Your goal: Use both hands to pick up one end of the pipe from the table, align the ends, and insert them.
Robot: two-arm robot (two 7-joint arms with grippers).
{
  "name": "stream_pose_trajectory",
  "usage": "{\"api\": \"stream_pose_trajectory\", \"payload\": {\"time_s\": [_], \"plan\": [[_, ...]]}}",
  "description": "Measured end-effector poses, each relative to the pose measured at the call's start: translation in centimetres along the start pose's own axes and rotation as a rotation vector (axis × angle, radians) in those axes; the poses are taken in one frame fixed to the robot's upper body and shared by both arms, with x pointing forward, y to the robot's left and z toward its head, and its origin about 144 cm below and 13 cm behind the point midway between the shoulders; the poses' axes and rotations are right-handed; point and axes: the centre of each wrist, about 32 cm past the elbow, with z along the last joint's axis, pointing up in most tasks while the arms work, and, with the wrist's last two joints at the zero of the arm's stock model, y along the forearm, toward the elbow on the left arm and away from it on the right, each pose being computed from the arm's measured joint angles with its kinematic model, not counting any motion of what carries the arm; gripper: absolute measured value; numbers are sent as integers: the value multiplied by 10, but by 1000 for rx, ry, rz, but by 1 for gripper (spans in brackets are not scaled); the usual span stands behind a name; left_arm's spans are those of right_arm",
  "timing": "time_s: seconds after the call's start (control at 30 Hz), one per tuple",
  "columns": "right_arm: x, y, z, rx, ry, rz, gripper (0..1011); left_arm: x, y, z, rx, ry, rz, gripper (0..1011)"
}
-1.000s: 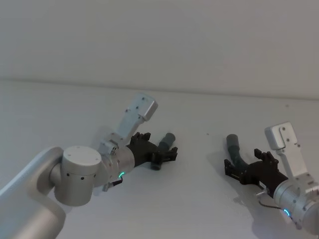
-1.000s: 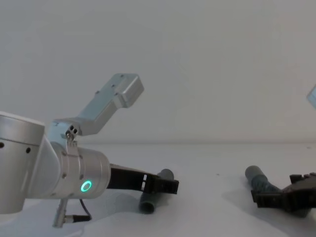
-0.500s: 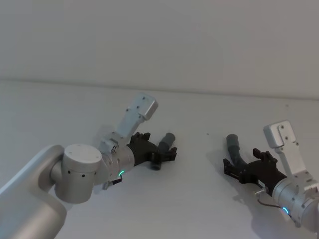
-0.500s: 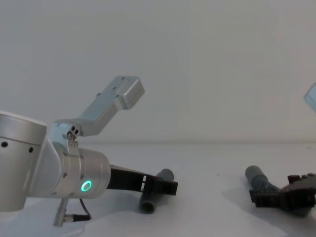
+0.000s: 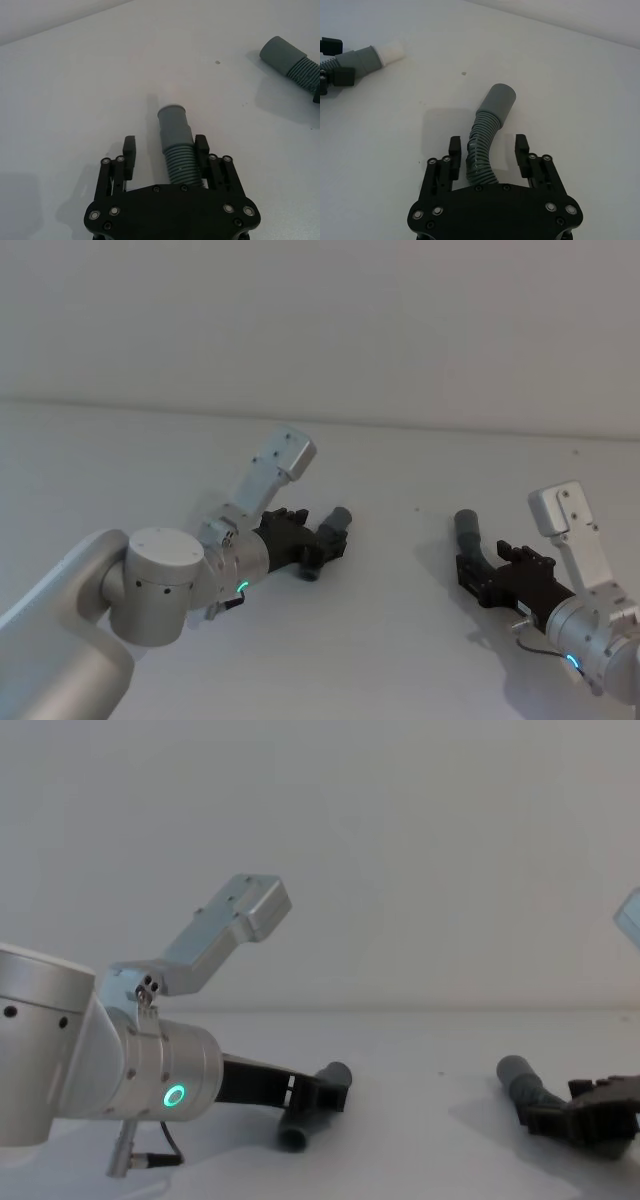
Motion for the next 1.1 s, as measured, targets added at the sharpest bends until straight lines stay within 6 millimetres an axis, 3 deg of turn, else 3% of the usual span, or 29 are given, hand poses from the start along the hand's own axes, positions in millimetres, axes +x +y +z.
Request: {"api": "stream_pose_trajectory", "payload": {"time_s": [0.03,0.1,0.23,0.4,0.6,1.1], "plan": [[0,0,0,0,0,0,614,0,0,0,0,0,0,687],[0,0,0,0,0,0,577,0,0,0,0,0,0,606],[0,0,0,0,1,0,457,0,0,0,0,0,0,533],[0,0,0,-1,1,1,273,0,0,0,0,0,0,356],[0,0,0,-1,2,1,125,1,0,0,0,0,0,342],[0,0,0,4,1,1,104,1,0,0,0,-3,-1,342]]}}
